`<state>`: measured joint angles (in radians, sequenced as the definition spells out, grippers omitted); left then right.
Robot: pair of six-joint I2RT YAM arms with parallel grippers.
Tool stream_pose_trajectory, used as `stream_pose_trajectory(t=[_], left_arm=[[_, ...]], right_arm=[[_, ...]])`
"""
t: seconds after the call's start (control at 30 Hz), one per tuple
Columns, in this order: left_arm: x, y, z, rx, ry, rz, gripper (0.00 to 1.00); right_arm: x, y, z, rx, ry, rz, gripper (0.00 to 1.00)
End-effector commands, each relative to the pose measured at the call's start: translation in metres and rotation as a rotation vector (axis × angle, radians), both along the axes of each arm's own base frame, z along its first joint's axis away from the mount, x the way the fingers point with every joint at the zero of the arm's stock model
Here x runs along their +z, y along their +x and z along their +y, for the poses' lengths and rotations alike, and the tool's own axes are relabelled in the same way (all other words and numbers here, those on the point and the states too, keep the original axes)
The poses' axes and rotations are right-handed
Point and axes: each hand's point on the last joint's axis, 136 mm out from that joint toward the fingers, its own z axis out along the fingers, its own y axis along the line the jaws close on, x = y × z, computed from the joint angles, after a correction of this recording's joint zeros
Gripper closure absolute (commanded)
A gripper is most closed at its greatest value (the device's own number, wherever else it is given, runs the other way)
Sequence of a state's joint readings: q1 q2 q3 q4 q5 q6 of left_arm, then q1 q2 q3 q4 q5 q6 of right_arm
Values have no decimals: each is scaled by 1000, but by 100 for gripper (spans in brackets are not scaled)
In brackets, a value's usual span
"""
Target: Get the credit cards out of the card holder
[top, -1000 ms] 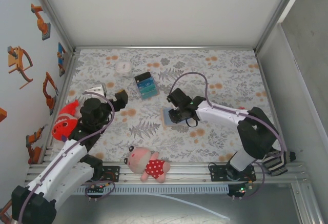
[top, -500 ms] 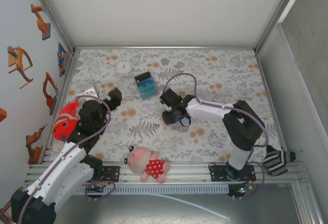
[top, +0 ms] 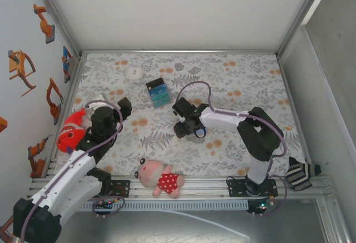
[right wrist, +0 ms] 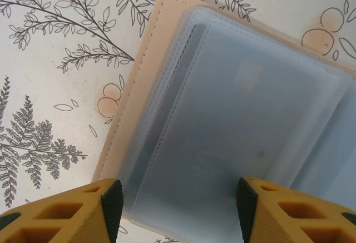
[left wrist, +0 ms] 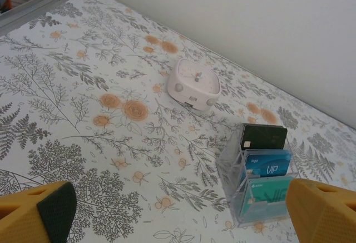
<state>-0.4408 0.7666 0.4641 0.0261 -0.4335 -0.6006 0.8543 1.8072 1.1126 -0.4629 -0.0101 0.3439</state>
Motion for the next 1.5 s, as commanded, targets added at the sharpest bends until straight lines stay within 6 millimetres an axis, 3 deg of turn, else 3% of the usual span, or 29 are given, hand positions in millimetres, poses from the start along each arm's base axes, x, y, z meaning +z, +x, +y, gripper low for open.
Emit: stream_pose_trajectory(t=[0.0,0.3,0.53,0.77,0.97,1.47], left_arm=[[15,2,-2,3,-22,-20,3],[19,1,-10,-52,-20,-26,3],[25,-1,-14,-83,-18,-46,3],[29,-2,-17,-111,-13,-55,3],[33,-2,-24,-152,-7,-64,3],[43,6,-39,-221,10,-61,3]], right_arm=[[-5,-2,0,-13,-5,10,43],[-23,-4,-11,-29,-63,17,46],[-24,-4,-16,-35,-72,9,55],[-14,5,-16,-50,-37,-13,67],[2,14,-13,-64,3,-55,82],[29,27,-36,-158,0,-164,79]])
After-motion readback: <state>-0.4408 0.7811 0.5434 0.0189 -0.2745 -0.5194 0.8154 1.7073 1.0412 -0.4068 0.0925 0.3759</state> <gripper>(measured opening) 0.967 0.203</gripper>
